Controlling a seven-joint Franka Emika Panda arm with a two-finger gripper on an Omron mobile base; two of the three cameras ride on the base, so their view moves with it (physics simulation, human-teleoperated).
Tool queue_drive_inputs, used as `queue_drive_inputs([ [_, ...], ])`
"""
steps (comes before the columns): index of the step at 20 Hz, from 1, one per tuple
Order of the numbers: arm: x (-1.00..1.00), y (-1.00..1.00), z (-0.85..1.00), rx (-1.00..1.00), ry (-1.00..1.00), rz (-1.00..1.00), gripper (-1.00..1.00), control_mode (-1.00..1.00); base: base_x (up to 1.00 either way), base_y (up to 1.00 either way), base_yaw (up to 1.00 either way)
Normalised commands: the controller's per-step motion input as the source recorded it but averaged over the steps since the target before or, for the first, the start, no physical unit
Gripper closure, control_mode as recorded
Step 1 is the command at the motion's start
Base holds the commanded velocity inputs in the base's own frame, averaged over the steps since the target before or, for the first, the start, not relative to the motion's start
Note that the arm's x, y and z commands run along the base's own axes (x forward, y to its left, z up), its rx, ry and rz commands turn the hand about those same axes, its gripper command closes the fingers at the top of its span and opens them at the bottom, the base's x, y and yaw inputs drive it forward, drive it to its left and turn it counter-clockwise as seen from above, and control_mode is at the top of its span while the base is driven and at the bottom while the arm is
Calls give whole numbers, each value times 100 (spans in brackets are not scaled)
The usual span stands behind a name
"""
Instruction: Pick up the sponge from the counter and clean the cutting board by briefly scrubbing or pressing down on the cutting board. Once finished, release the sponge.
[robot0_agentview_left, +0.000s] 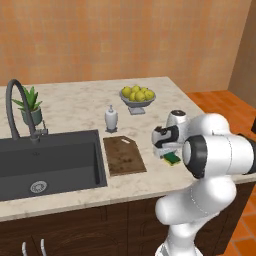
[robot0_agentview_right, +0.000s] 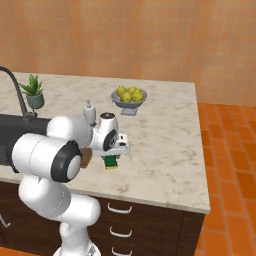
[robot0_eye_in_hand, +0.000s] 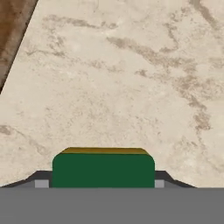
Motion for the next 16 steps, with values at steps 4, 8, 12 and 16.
queue_drive_inputs([
  [4,4,49,5,0,-14,-56,100,-100,0,0,0],
  [8,0,20,0,0,-5,-65,100,-100,0,0,0],
  [12,6,12,0,-1,0,-63,100,-100,0,0,0],
  [16,9,2,9,0,4,-48,100,-100,0,0,0],
])
